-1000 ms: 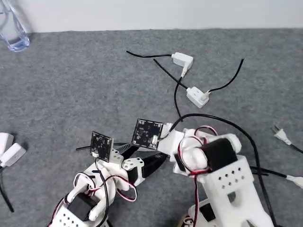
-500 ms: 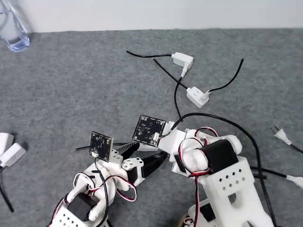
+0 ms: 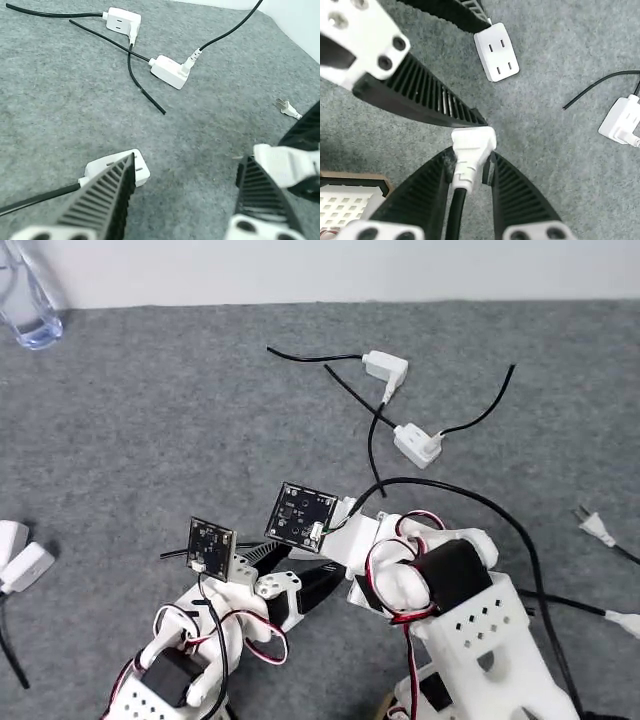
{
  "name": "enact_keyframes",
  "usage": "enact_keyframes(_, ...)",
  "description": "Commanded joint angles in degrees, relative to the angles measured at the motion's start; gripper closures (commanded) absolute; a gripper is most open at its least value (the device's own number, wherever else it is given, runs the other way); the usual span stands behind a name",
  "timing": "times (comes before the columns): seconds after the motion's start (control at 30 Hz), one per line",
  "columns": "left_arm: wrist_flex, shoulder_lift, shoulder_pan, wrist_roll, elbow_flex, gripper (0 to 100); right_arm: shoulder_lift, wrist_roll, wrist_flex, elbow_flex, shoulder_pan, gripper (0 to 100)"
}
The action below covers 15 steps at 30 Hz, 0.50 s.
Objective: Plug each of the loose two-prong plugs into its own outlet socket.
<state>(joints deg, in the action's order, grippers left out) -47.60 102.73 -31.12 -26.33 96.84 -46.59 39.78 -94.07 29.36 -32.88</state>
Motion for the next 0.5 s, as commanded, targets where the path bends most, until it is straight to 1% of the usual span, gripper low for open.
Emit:
enact_keyframes(0.0, -0.4, 0.3, -0.2, 0.3, -0.3, 69, -1.3, -1.3, 1.9, -0.8, -1.3, 99.1)
enact_keyframes(0.27, -0.4, 0.3, -0.2, 0.3, -0.3, 69, -1.3, -3.5, 4.4, -0.8, -1.3, 99.1)
enact_keyframes(0.47, -0.4, 0.3, -0.2, 0.3, -0.3, 69, -1.3, -3.8, 4.8, -0.7, -1.3, 99.1)
